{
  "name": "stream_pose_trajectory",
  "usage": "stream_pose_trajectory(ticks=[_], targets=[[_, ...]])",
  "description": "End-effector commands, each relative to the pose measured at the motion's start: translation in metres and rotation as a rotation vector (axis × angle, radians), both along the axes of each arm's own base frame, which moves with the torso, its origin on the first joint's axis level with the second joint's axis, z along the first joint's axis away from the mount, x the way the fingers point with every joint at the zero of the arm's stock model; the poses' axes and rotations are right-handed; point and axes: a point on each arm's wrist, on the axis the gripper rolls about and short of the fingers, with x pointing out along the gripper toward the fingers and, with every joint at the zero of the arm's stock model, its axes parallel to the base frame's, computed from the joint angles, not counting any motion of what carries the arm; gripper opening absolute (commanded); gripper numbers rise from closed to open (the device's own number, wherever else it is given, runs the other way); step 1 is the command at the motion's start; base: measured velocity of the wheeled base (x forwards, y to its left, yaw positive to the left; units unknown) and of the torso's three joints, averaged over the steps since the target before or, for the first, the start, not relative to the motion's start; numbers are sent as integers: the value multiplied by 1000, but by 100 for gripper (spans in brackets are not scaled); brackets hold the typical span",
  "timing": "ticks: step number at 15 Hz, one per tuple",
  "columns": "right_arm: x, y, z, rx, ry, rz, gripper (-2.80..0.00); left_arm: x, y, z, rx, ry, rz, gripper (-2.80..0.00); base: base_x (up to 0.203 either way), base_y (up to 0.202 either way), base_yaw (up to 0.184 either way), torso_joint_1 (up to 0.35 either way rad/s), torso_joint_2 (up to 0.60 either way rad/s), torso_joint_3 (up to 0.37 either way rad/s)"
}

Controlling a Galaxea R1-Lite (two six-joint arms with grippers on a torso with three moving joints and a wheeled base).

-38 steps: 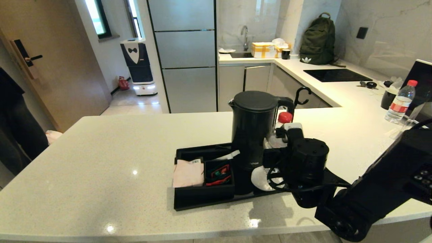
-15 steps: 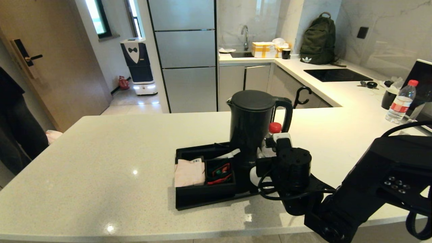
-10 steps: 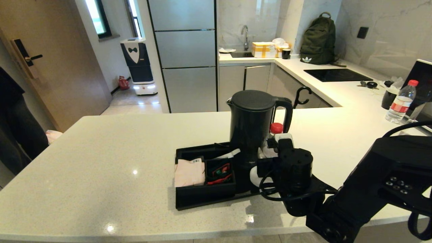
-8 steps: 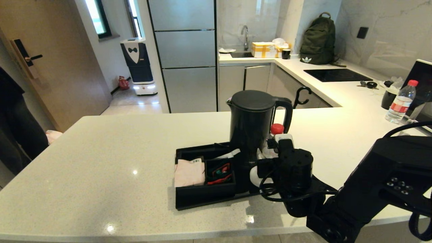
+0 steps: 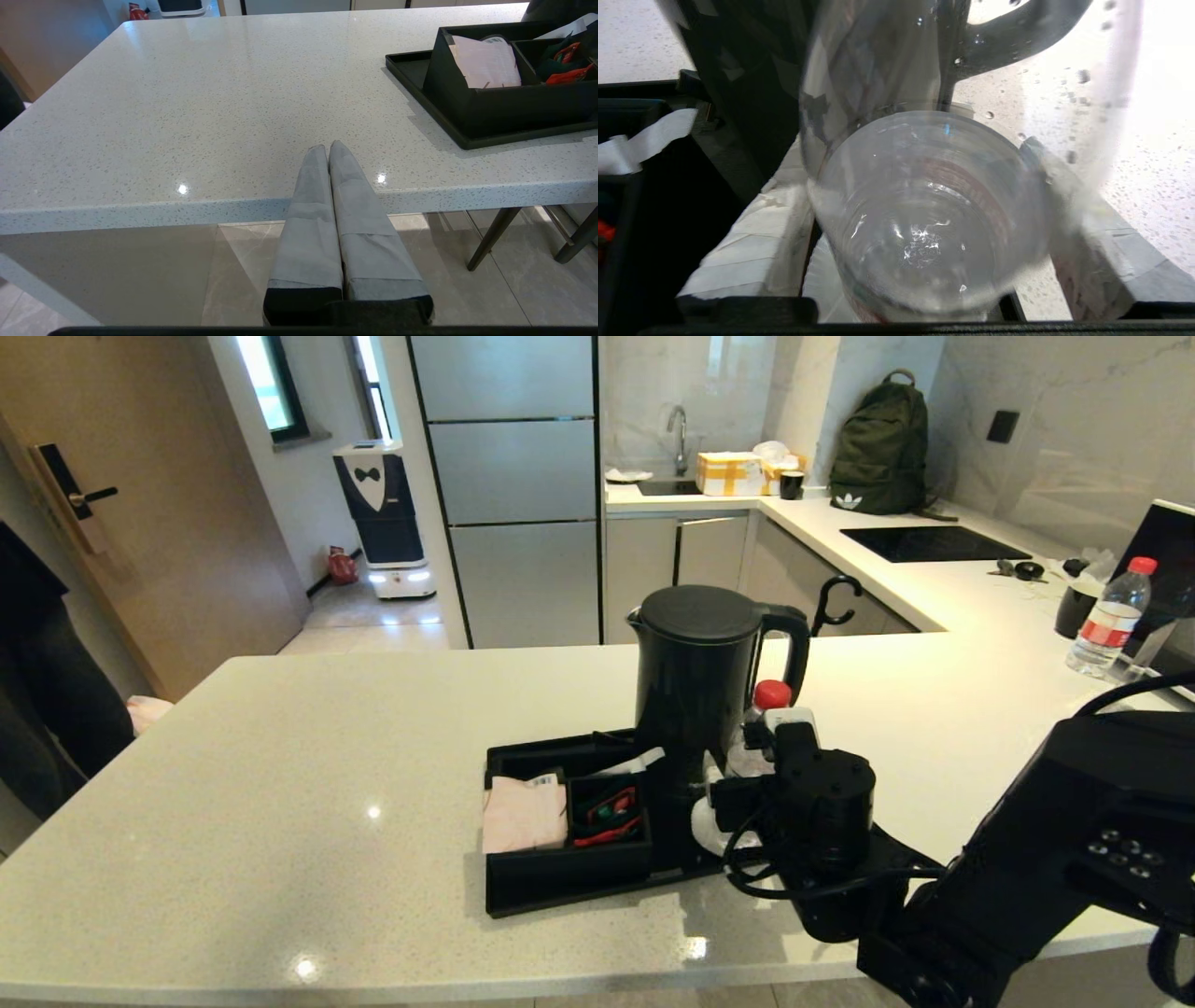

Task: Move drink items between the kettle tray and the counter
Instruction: Return the bottled water to its original position

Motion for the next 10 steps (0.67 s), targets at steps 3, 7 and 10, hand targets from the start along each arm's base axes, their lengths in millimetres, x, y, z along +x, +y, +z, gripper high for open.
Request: stream_pose_trajectory(ticks=[3,7,10], targets=[[-15,-2,11,10,-10,24,0,0,0,0,0,1,0,-280,0,0,0,0,0,0],[-27,-7,15,15,2,63,0,0,0,0,0,2,0,-280,0,0,0,0,0,0],[-35,-12,19,31,3,71,0,0,0,0,1,3,0,-280,0,0,0,0,0,0]])
